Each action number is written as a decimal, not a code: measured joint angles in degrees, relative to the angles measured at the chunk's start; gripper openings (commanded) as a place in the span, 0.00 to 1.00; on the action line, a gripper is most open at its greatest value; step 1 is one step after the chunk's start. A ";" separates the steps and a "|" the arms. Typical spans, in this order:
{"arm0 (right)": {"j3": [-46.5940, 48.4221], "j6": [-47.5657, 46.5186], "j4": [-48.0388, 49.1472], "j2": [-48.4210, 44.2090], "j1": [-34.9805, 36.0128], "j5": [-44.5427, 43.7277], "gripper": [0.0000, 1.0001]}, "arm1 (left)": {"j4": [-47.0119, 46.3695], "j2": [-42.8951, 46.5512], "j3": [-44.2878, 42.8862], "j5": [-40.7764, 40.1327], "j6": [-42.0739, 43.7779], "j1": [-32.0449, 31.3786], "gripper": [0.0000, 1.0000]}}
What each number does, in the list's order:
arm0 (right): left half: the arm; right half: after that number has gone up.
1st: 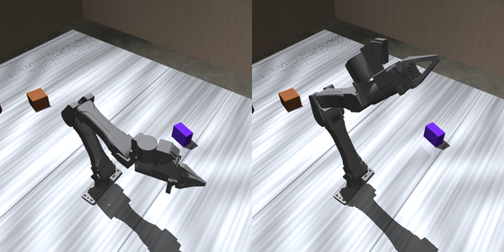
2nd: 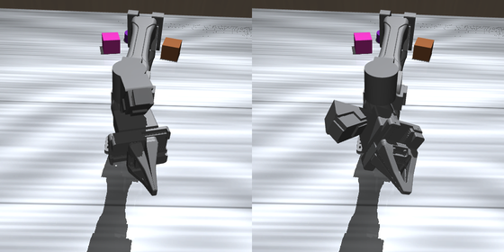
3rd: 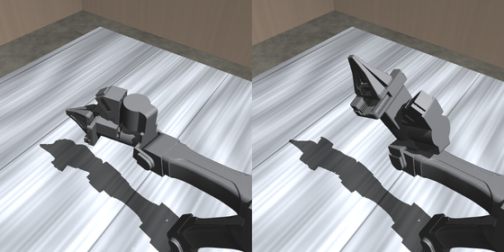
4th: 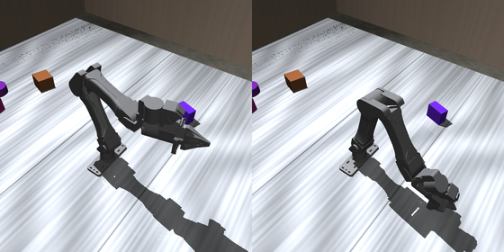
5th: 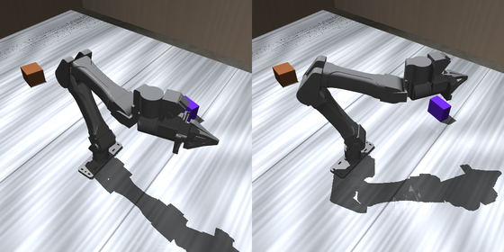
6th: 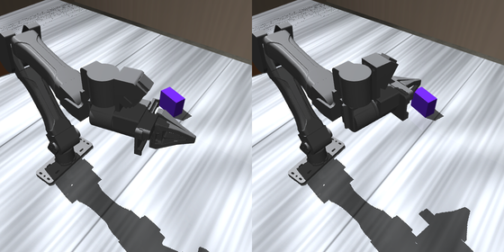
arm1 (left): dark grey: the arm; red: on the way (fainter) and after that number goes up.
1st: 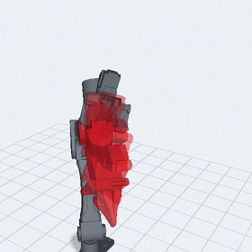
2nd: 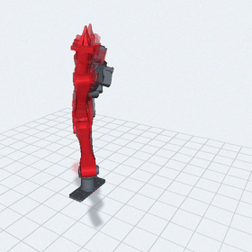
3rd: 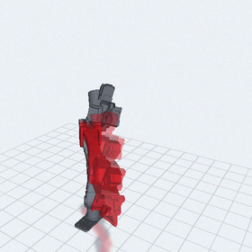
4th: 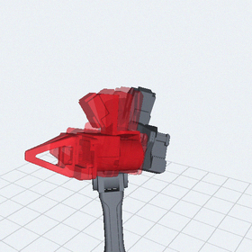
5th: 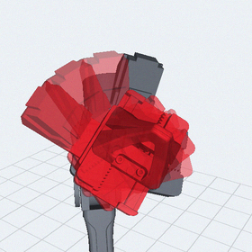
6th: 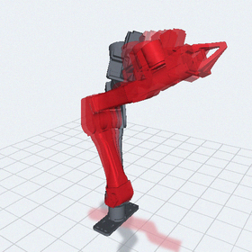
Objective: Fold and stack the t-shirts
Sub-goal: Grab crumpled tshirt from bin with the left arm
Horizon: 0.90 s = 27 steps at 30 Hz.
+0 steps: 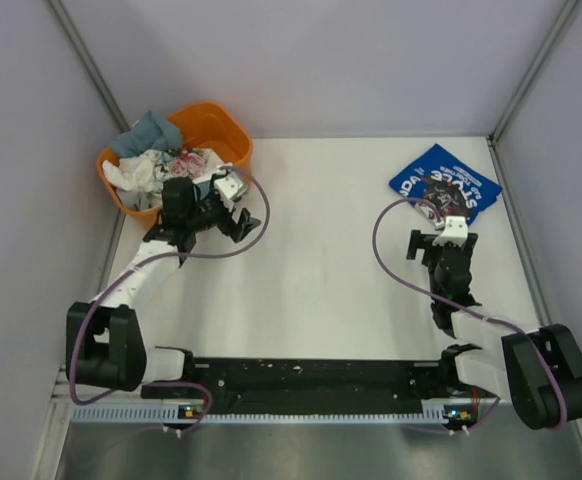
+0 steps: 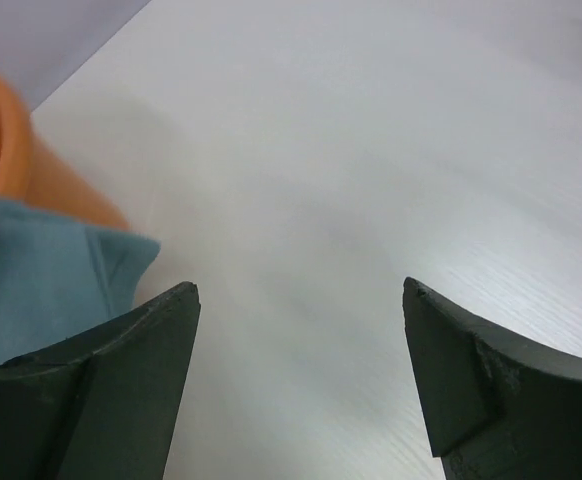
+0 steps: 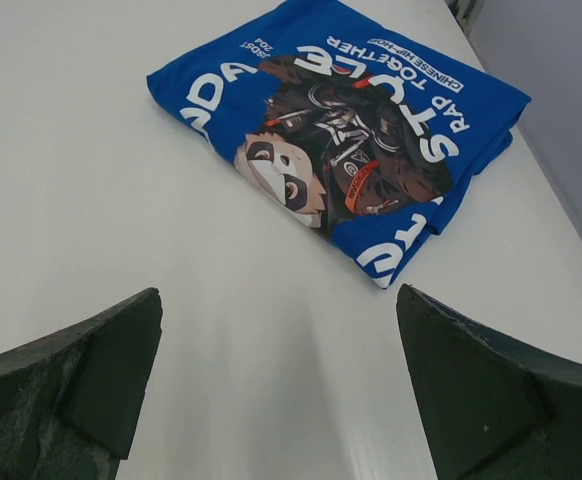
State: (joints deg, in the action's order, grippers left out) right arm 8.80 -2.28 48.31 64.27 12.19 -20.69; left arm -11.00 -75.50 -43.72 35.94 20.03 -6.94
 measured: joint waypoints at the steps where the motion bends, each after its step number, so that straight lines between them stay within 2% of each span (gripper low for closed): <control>1: 0.00 0.00 0.00 0.00 0.00 0.02 0.98 | 6.32 0.00 -3.89 3.54 3.13 -0.70 0.81; 4: 0.00 0.02 0.00 0.00 0.00 0.02 0.98 | 21.57 -0.22 -12.63 8.04 9.03 -1.92 0.79; 7: 0.00 0.00 -0.02 0.02 0.00 0.20 0.98 | 32.26 -2.43 -23.21 4.74 10.01 -2.43 0.81; 13: 0.00 0.02 -0.31 0.02 0.00 0.57 0.98 | 36.17 -9.16 -38.01 -16.28 6.40 -1.49 0.83; 17: 0.00 0.02 -0.61 0.02 0.00 0.81 0.98 | 38.58 -15.91 -46.03 -24.35 5.40 0.20 0.83; 21: 0.00 0.04 -1.14 0.02 0.00 0.87 0.98 | 43.10 -23.69 -53.99 -25.66 5.16 1.86 0.81; 27: 0.57 0.26 -1.66 0.26 0.00 1.09 0.98 | 48.37 -26.36 -54.69 -19.50 5.09 2.16 0.81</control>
State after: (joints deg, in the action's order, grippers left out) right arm 9.37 -2.02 46.65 64.53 12.19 -19.59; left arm 37.36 -101.86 -98.41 16.45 25.12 -4.78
